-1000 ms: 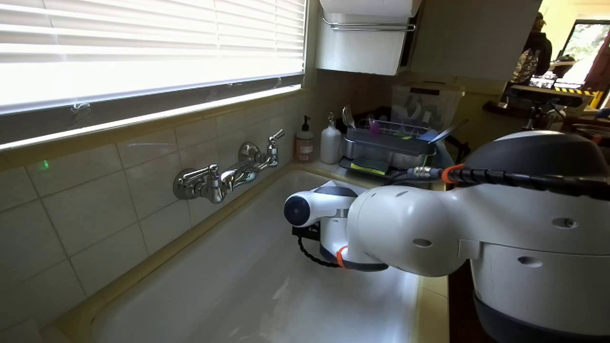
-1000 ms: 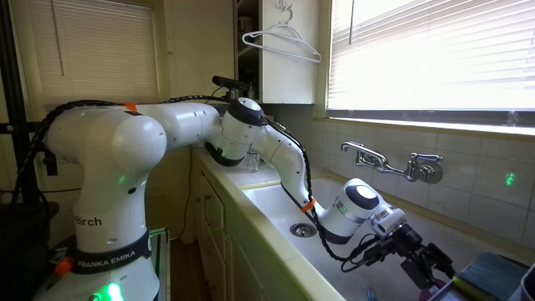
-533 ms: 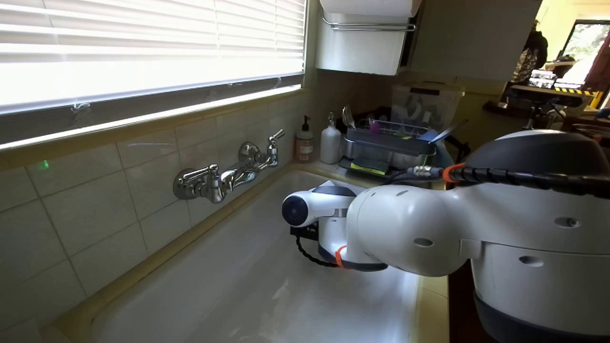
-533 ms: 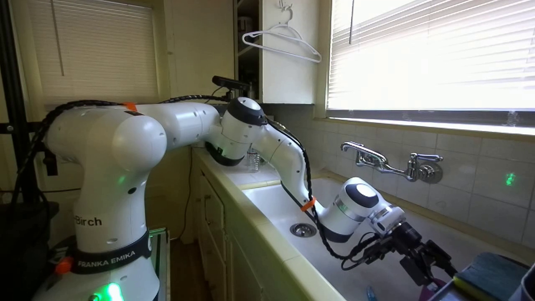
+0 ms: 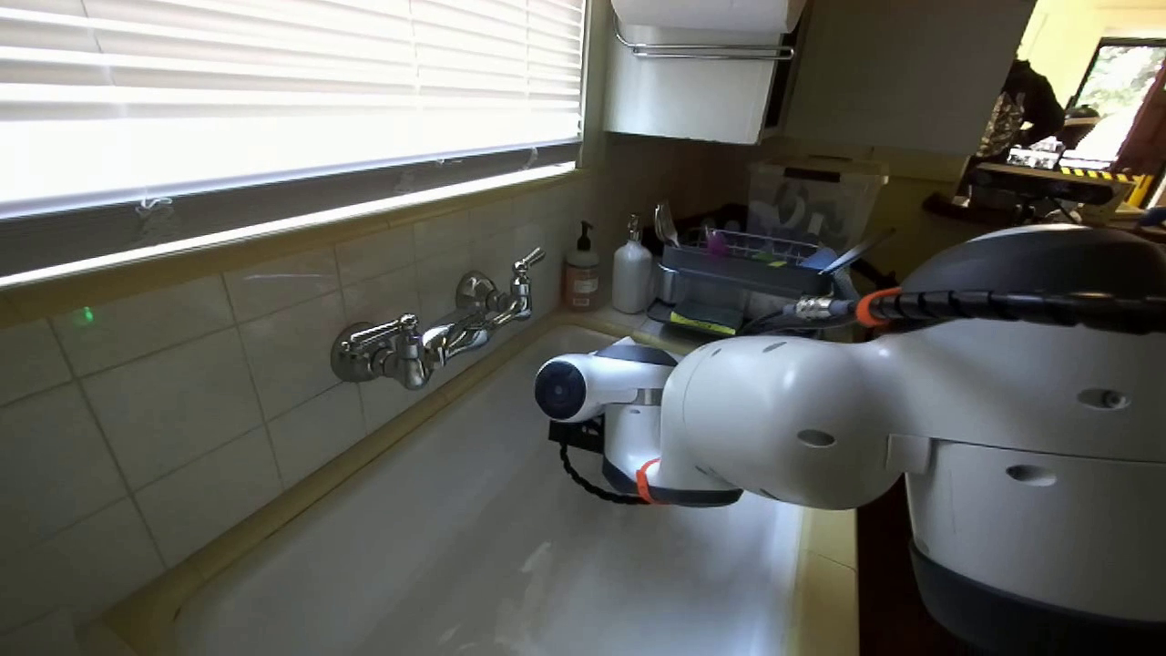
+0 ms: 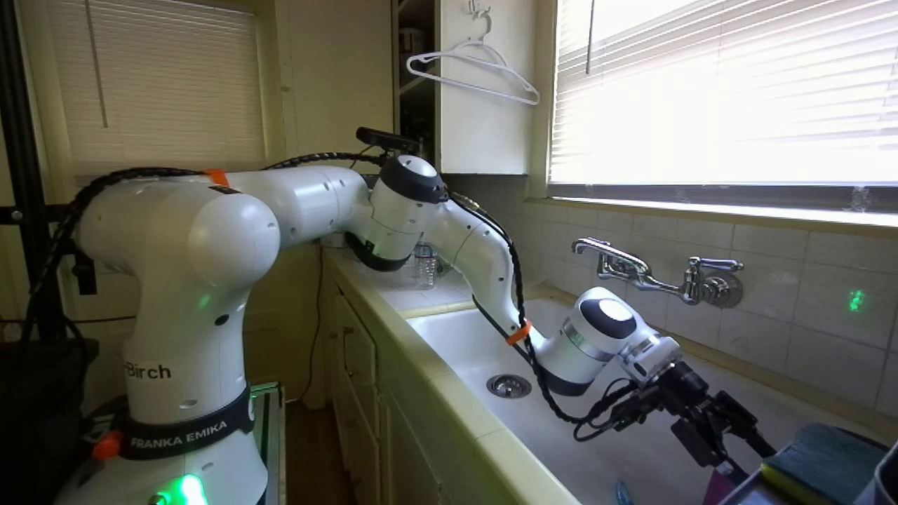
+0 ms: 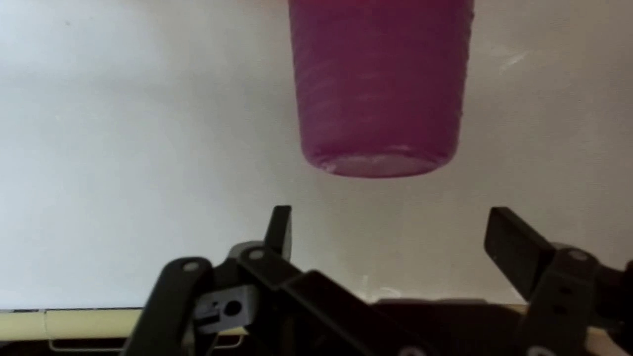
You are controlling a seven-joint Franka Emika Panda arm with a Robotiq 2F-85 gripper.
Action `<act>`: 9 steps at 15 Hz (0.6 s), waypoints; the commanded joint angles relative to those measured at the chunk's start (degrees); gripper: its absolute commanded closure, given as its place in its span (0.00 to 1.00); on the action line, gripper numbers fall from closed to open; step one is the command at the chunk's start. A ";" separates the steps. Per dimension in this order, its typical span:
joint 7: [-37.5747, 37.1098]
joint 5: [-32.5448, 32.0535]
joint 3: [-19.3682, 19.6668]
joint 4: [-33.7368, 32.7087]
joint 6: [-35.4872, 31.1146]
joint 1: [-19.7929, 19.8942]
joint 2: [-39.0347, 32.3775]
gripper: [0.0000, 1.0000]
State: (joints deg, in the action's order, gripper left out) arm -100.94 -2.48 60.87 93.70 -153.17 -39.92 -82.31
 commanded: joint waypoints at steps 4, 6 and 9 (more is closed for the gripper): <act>0.44 -1.26 -1.56 4.15 0.53 -0.96 5.93 0.00; 0.81 -1.30 -1.86 5.10 0.37 -1.07 7.40 0.00; 2.99 -1.57 -2.82 6.80 0.09 -0.78 10.49 0.00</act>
State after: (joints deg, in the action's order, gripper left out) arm -99.63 -2.48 59.88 97.17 -153.14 -40.46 -76.51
